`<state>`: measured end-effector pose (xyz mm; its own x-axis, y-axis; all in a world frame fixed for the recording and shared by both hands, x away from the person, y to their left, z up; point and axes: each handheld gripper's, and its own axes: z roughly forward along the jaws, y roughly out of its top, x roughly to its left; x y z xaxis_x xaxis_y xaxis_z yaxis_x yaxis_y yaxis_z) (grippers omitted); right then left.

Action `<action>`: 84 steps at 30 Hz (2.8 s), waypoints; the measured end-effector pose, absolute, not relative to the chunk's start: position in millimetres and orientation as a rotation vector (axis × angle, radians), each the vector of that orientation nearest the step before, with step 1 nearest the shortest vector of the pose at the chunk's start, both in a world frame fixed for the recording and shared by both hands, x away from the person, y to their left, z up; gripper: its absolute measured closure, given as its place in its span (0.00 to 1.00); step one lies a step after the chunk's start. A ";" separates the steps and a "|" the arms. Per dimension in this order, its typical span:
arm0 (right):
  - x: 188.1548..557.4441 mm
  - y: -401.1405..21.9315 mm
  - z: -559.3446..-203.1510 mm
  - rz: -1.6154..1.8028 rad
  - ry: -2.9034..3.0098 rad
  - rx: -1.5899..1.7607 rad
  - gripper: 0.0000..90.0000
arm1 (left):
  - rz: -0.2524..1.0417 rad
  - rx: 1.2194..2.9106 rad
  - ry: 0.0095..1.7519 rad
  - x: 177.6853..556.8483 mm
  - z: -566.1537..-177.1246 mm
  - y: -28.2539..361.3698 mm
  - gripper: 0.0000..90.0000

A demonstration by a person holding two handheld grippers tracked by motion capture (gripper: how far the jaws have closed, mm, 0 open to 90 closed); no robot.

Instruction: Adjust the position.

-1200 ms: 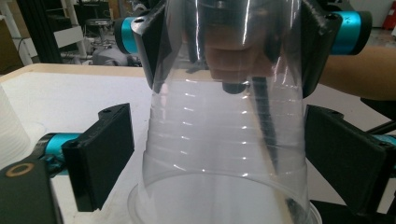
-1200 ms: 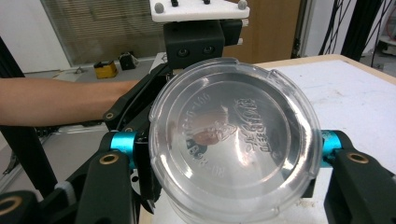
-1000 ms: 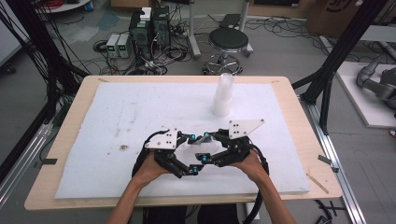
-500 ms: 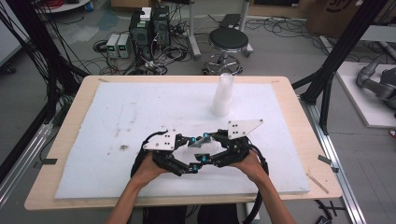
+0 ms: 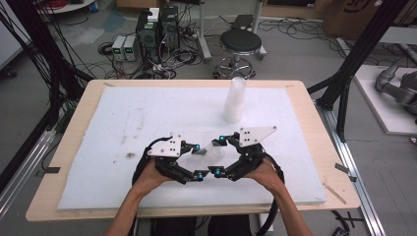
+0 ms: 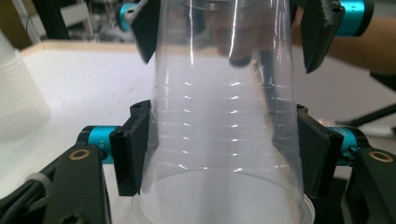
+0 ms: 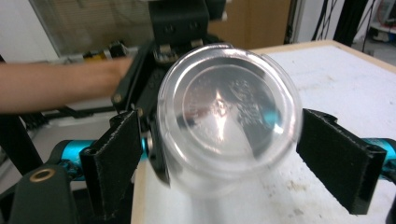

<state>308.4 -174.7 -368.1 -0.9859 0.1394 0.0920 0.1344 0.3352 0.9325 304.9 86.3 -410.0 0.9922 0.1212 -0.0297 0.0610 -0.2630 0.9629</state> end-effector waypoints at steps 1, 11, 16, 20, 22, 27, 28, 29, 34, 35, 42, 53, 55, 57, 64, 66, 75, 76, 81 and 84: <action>308.3 -174.6 -368.3 1.768 2.565 0.258 0.16 | 0.057 1.881 0.134 305.3 -407.3 88.7 0.35; 304.4 -168.0 -367.0 1.396 2.770 0.144 0.16 | -0.006 2.387 0.112 310.3 -372.2 83.7 0.36; 304.4 -163.1 -366.1 1.149 2.879 0.097 0.16 | -0.030 2.567 0.082 311.8 -362.6 73.8 0.36; 304.9 -158.8 -363.2 1.016 2.923 0.062 0.17 | -0.035 2.620 0.066 312.0 -359.7 67.7 0.37; 305.2 -156.8 -361.9 0.968 2.936 0.049 0.17 | -0.035 2.629 0.062 312.2 -359.3 65.4 0.37; 306.7 -152.8 -360.3 0.911 2.951 0.033 0.17 | -0.020 2.628 0.062 312.5 -358.9 62.8 0.37; 306.9 -152.0 -360.1 0.911 2.954 0.034 0.17 | -0.026 2.629 0.060 312.2 -359.1 62.3 0.37; 307.1 -151.3 -360.2 0.917 2.953 0.032 0.17 | -0.031 2.623 0.064 311.7 -359.6 61.6 0.37; 308.1 -147.6 -359.3 0.940 2.946 0.019 0.20 | -0.032 2.622 0.056 311.7 -361.5 58.3 0.37; 307.8 -146.9 -359.3 0.948 2.946 0.023 0.20 | -0.031 2.625 0.050 311.9 -361.3 58.0 0.37; 307.1 -143.1 -359.5 0.970 2.947 0.007 0.25 | -0.031 2.623 0.040 311.4 -361.7 56.1 0.37; 308.6 -139.0 -358.6 0.997 2.955 -0.026 0.46 | -0.031 2.633 0.029 312.2 -363.7 52.9 0.37; 308.8 -138.0 -359.1 0.996 2.949 -0.029 0.47 | -0.035 2.628 0.038 312.8 -364.4 53.4 0.37; 309.3 -137.8 -359.6 0.992 2.947 -0.022 0.47 | -0.035 2.625 0.035 313.5 -364.3 54.3 0.37; 309.8 -135.9 -361.5 0.969 2.973 -0.022 0.48 | -0.033 2.612 0.044 313.1 -370.2 55.1 0.23; 310.7 -136.1 -362.0 0.970 2.974 -0.014 0.48 | -0.014 2.568 0.043 313.1 -371.0 58.3 0.14; 314.8 -143.1 -362.1 1.004 2.956 0.027 0.48 | 0.057 2.350 0.141 312.3 -370.1 87.3 0.13; 314.5 -144.7 -362.6 1.009 2.962 0.035 0.48 | 0.062 2.314 0.142 311.5 -370.8 91.8 0.13; 314.9 -155.4 -369.5 1.078 2.945 0.068 0.48 | 0.093 2.136 0.169 303.9 -377.9 115.6 0.13; 314.2 -161.2 -375.6 1.096 2.943 0.086 0.48 | 0.092 2.035 0.200 300.4 -384.8 129.7 0.13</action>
<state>314.2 -161.2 -375.6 -0.9985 0.0512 0.0190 0.0512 0.7551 0.6536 300.4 129.7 -384.8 0.9831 0.1817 -0.0214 0.1015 -0.4443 0.8901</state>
